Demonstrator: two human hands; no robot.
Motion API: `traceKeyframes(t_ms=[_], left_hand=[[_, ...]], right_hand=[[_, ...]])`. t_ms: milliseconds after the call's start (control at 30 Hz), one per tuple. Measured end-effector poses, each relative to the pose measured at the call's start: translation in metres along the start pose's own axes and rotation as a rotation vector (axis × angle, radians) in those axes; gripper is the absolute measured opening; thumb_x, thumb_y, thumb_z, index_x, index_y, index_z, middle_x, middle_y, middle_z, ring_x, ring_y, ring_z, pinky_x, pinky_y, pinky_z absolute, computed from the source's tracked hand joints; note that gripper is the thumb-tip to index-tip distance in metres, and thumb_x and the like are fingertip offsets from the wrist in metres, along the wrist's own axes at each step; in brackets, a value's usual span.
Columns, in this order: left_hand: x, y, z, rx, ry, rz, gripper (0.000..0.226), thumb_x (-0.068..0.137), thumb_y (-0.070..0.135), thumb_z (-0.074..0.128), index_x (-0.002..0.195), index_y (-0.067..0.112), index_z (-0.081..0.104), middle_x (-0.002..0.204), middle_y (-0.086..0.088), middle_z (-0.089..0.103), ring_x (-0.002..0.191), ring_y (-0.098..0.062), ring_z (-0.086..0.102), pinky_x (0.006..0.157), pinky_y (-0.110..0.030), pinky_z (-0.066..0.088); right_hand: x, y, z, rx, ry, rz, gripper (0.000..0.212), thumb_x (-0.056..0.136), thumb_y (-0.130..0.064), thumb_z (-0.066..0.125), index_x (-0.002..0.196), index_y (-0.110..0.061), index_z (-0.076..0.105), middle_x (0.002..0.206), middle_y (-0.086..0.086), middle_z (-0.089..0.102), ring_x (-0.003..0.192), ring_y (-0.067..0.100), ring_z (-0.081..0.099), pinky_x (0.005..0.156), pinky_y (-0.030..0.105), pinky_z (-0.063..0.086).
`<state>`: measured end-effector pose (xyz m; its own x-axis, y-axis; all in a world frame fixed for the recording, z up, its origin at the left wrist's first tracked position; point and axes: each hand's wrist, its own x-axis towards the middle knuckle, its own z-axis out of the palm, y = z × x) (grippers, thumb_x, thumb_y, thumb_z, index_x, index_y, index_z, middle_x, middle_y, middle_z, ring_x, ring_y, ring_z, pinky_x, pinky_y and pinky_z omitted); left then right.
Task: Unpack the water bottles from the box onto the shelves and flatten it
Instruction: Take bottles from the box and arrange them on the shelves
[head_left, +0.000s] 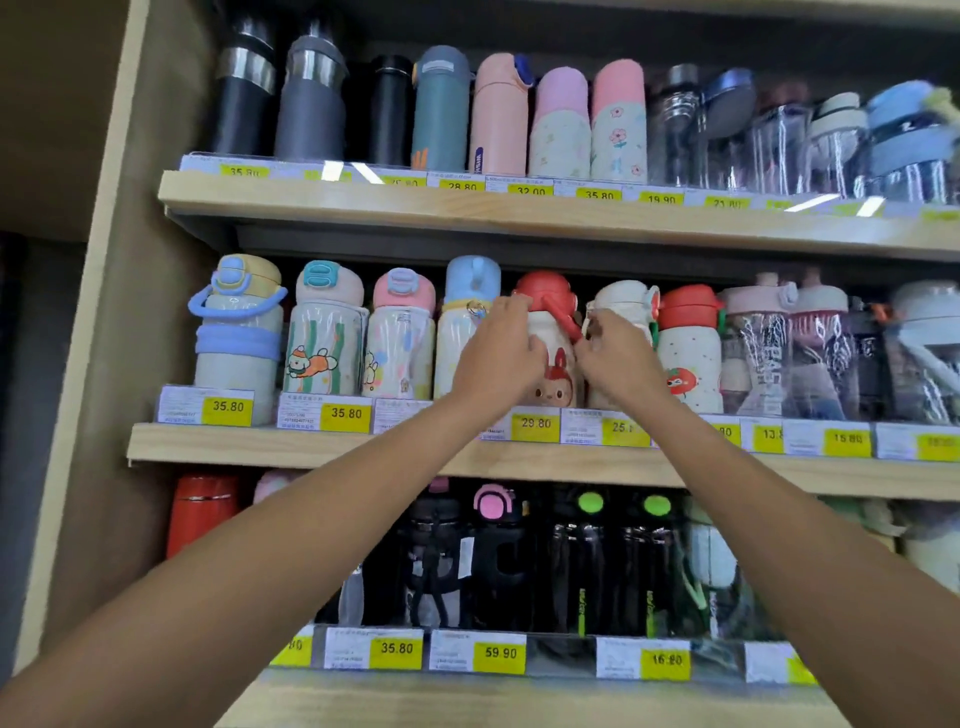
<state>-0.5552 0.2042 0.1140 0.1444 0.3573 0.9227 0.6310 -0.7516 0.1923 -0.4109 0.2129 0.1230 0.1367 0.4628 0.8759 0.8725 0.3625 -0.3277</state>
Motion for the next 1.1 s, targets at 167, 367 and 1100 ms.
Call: traceKeyframes(t_ms=[167, 367, 1100], left_hand=[[-0.004, 0.025, 0.024, 0.069, -0.005, -0.113, 0.036, 0.089, 0.010, 0.045, 0.125, 0.005, 0.044, 0.124, -0.015, 0.050, 0.110, -0.032, 0.053, 0.088, -0.044, 0.044], [-0.014, 0.023, 0.030, 0.151, -0.047, -0.191, 0.022, 0.085, 0.007, 0.048, 0.106, -0.001, 0.048, 0.108, -0.020, 0.054, 0.098, -0.036, 0.054, 0.073, -0.041, 0.043], [-0.014, 0.008, 0.044, 0.271, 0.031, -0.151, 0.027, 0.089, 0.015, 0.053, 0.112, 0.003, 0.045, 0.121, -0.014, 0.041, 0.106, -0.031, 0.048, 0.069, -0.035, 0.038]], right_hand=[[-0.003, 0.012, 0.000, -0.040, -0.113, -0.118, 0.025, 0.089, -0.018, 0.048, 0.111, -0.014, 0.058, 0.102, 0.012, 0.067, 0.097, 0.034, 0.059, 0.069, 0.033, 0.042], [0.004, 0.006, 0.000, -0.021, -0.046, -0.193, 0.035, 0.085, -0.003, 0.047, 0.114, -0.015, 0.063, 0.112, 0.010, 0.064, 0.107, 0.031, 0.056, 0.076, 0.035, 0.045], [-0.004, 0.007, 0.007, 0.001, -0.007, -0.173, 0.010, 0.088, -0.010, 0.054, 0.094, -0.003, 0.060, 0.101, 0.015, 0.058, 0.101, 0.032, 0.051, 0.070, 0.036, 0.042]])
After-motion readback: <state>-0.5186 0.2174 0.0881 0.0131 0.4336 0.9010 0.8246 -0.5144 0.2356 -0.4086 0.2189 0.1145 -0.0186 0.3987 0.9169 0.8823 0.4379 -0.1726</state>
